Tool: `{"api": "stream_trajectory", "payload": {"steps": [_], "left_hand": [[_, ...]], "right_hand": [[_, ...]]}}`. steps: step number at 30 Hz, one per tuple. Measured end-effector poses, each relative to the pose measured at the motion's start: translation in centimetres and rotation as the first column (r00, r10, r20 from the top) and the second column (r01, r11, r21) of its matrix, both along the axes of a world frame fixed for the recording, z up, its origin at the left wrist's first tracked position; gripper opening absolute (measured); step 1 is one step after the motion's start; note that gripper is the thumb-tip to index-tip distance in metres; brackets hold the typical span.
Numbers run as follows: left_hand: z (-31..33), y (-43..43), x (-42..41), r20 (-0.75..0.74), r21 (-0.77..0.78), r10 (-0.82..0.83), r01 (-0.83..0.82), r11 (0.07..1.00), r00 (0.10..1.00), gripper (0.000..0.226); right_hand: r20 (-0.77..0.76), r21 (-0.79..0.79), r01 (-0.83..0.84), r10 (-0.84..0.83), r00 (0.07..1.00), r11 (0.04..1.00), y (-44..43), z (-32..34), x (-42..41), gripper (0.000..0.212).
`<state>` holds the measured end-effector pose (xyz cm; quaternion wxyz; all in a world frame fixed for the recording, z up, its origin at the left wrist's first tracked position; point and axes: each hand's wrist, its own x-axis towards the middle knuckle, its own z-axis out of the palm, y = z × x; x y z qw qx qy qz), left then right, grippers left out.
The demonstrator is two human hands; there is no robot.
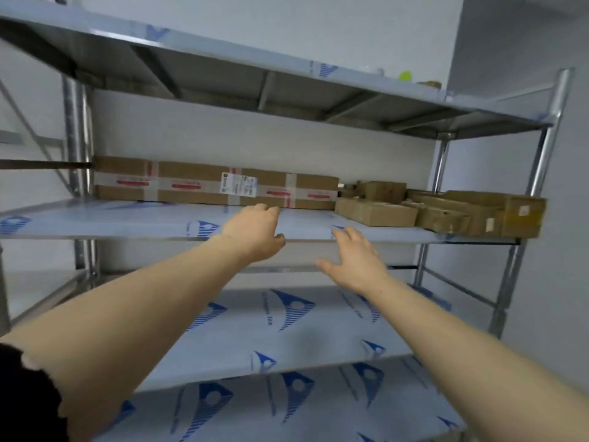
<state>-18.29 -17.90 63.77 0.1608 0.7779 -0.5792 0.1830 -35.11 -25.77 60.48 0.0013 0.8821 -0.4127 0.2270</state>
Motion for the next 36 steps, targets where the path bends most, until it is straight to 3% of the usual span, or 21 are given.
{"api": "stream_trajectory", "payload": {"steps": [18,23,28,36], "left_hand": [[4.4,-28.7,-7.1,0.065,0.001,-0.265,0.266,0.964,0.962,0.051],[5.5,-35.2,-9.6,0.091,0.01,-0.306,0.306,0.952,0.948,0.042],[5.4,-40.5,-13.2,0.114,0.04,-0.345,0.343,0.939,0.932,0.047],[5.7,-47.4,-21.7,0.063,-0.022,-0.355,0.357,0.934,0.933,0.041]], "right_hand": [[-0.01,-0.066,0.241,-0.242,0.97,0.968,-24.3,2.8,-7.5,0.073],[0.045,-0.098,0.282,-0.279,0.959,0.954,-30.5,3.3,-9.5,0.072],[0.112,-0.087,0.317,-0.307,0.945,0.945,-35.3,3.4,-13.2,0.065],[0.321,-0.112,0.267,-0.22,0.921,0.957,-43.1,4.1,-21.6,0.046]]}}
